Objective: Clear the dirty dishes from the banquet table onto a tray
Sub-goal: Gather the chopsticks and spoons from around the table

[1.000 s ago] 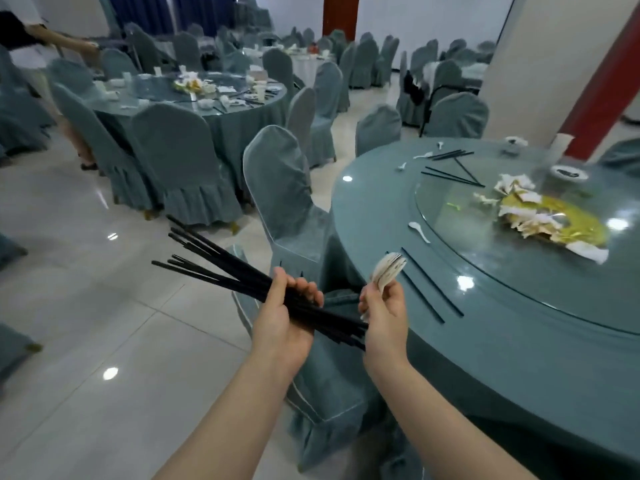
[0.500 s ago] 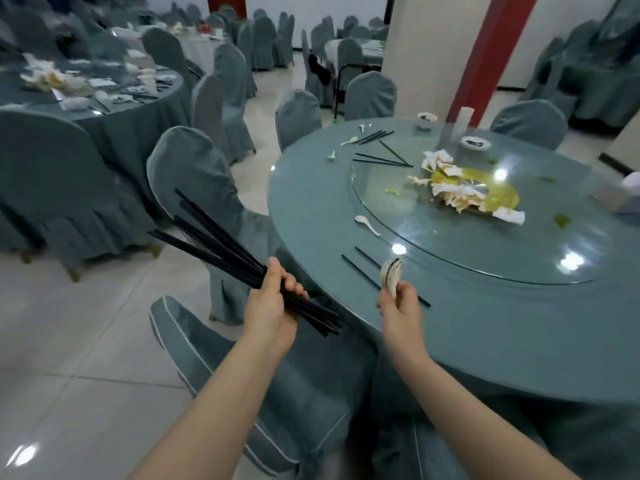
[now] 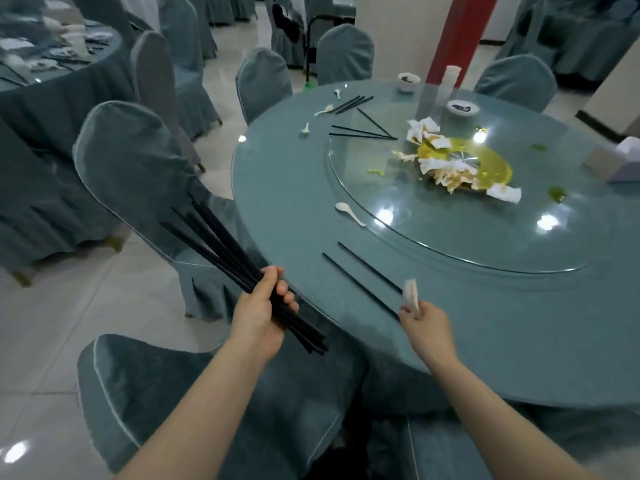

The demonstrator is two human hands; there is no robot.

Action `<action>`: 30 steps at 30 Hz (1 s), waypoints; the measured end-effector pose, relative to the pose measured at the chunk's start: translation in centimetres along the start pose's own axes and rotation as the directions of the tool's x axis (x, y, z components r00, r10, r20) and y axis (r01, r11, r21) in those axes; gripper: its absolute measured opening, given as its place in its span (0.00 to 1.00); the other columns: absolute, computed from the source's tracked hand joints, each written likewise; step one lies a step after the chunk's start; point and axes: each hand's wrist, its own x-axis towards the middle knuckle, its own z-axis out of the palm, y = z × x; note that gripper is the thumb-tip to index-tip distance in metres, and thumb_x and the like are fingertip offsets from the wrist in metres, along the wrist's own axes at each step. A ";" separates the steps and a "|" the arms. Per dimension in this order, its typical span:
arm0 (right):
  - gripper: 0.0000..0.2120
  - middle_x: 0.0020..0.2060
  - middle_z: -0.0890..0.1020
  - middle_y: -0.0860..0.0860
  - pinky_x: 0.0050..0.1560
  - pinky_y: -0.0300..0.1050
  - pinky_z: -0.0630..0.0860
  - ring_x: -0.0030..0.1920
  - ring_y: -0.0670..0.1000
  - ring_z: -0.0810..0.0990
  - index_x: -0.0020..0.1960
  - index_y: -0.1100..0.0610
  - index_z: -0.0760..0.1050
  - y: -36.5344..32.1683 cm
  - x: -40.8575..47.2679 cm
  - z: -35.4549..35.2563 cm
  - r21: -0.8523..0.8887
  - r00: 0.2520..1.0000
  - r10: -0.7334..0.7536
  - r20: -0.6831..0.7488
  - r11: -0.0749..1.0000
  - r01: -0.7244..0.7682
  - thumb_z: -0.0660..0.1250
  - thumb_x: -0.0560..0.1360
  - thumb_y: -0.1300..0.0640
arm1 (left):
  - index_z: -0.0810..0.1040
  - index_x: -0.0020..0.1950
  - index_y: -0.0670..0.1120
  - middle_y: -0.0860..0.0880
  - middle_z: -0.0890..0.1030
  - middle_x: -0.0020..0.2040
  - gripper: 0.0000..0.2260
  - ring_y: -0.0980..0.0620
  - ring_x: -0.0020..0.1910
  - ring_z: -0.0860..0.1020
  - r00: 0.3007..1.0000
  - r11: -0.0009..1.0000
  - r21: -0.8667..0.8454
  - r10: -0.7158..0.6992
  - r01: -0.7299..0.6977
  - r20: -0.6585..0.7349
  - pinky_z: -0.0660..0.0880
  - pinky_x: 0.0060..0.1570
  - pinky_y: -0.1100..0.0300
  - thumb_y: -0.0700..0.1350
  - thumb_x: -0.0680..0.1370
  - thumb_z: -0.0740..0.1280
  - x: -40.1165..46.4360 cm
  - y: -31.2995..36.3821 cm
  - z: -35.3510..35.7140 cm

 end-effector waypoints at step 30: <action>0.10 0.50 0.80 0.54 0.42 0.46 0.72 0.49 0.57 0.79 0.55 0.55 0.74 0.2 11.7 5.4 -0.576 0.918 0.039 0.394 0.789 0.214 0.65 0.76 0.53 | 0.78 0.46 0.42 0.47 0.83 0.37 0.07 0.54 0.29 0.77 0.924 0.990 -0.049 -0.143 0.134 -0.354 0.77 0.27 0.63 0.41 0.80 0.62 6.0 -2.5 -0.2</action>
